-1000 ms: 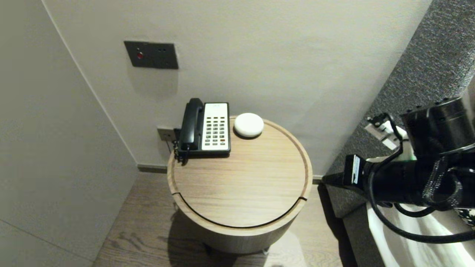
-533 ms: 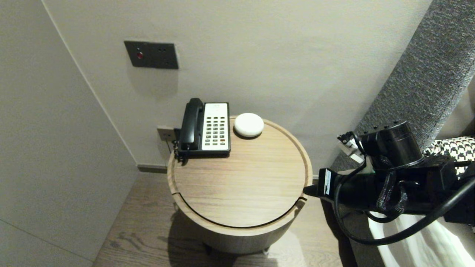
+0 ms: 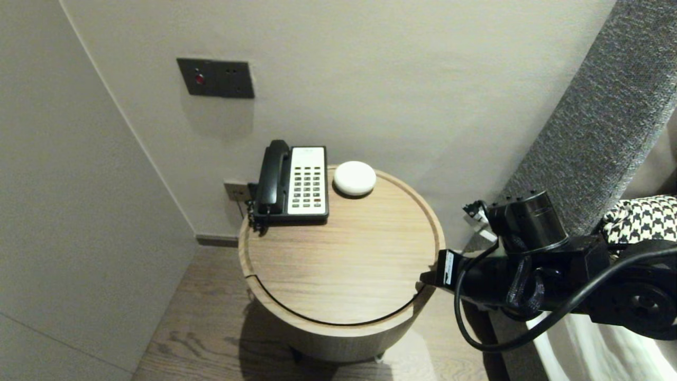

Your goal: Open the nightstand drawer

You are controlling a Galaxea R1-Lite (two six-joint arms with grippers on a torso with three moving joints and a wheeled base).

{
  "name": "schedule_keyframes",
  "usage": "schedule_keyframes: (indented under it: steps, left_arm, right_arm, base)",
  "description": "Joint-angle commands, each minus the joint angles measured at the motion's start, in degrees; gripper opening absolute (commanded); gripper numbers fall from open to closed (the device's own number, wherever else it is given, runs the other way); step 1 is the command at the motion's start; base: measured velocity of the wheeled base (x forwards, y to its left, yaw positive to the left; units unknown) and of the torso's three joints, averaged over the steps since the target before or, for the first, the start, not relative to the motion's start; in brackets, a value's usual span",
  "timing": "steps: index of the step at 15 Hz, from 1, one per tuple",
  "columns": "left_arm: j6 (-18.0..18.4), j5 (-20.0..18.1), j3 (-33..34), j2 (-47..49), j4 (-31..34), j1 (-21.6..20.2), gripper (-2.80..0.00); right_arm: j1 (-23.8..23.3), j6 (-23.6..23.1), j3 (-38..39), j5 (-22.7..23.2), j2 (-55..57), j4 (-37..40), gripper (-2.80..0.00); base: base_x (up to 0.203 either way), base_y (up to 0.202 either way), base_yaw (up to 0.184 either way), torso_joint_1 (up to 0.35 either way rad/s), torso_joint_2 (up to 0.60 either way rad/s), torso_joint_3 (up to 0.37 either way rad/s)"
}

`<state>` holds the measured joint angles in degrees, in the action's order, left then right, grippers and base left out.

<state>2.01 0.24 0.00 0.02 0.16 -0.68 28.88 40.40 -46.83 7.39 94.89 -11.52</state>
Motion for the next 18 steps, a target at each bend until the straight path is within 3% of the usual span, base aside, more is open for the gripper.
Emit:
schedule_keyframes:
  steps: [1,18]
  left_arm:
    - [0.01,0.02,0.00,-0.02,0.02,-0.02,-2.80]
    - [0.01,0.02,0.00,-0.02,0.02,-0.02,-2.80]
  right_arm:
    - [0.04,0.21,0.72,0.08,-0.15,-0.08,-2.80]
    - [2.72,-0.32,7.77,0.11,-0.67,-0.60,-2.80]
  base:
    - [0.000,0.000,0.000,0.000,0.00,0.000]
    - [0.000,0.000,0.000,0.000,0.00,0.000]
